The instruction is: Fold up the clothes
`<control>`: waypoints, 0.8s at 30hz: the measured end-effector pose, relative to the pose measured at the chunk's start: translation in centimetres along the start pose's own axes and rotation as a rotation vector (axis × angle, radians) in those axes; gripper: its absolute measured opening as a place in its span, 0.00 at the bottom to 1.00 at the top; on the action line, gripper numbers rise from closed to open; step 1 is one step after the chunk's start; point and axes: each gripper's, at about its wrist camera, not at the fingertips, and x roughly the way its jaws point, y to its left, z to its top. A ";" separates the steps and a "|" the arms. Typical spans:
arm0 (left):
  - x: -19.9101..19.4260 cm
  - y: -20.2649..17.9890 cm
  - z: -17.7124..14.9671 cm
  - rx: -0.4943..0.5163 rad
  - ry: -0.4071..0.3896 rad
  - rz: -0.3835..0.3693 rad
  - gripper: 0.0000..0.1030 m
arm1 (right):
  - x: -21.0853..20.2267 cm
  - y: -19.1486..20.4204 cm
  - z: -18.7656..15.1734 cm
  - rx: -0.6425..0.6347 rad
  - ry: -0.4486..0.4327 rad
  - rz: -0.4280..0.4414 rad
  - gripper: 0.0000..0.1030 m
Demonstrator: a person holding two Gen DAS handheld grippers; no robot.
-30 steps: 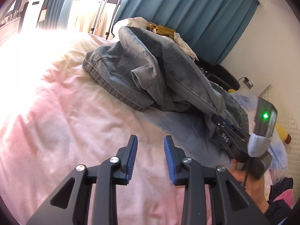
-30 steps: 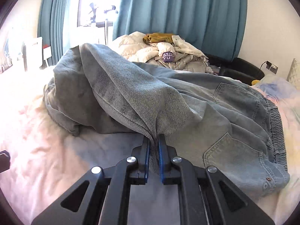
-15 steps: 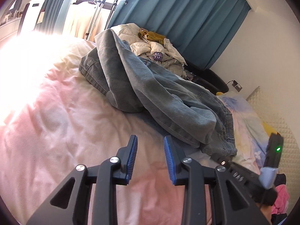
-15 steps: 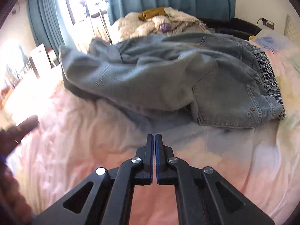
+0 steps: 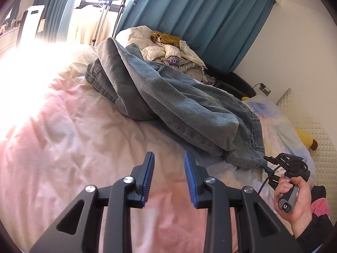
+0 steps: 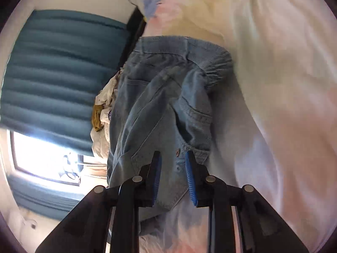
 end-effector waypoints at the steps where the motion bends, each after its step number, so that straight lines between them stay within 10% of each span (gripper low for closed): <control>1: 0.2 0.2 0.0 -0.006 0.005 0.001 0.29 | 0.7 -0.6 0.5 0.028 0.001 0.001 0.25; 7: 1.8 1.4 0.0 -0.064 0.037 -0.002 0.29 | 2.8 -1.3 1.9 0.051 -0.022 -0.025 0.54; 14: 3.4 2.9 -0.3 -0.133 0.078 -0.005 0.29 | 5.4 -3.0 4.6 0.061 -0.058 -0.089 0.54; 18: 4.0 3.6 -0.1 -0.153 0.078 0.012 0.29 | 6.2 -2.6 6.0 0.037 -0.045 -0.078 0.19; 24: 4.7 4.2 0.2 -0.154 0.068 0.038 0.29 | 3.3 3.1 8.7 -0.196 -0.104 -0.115 0.12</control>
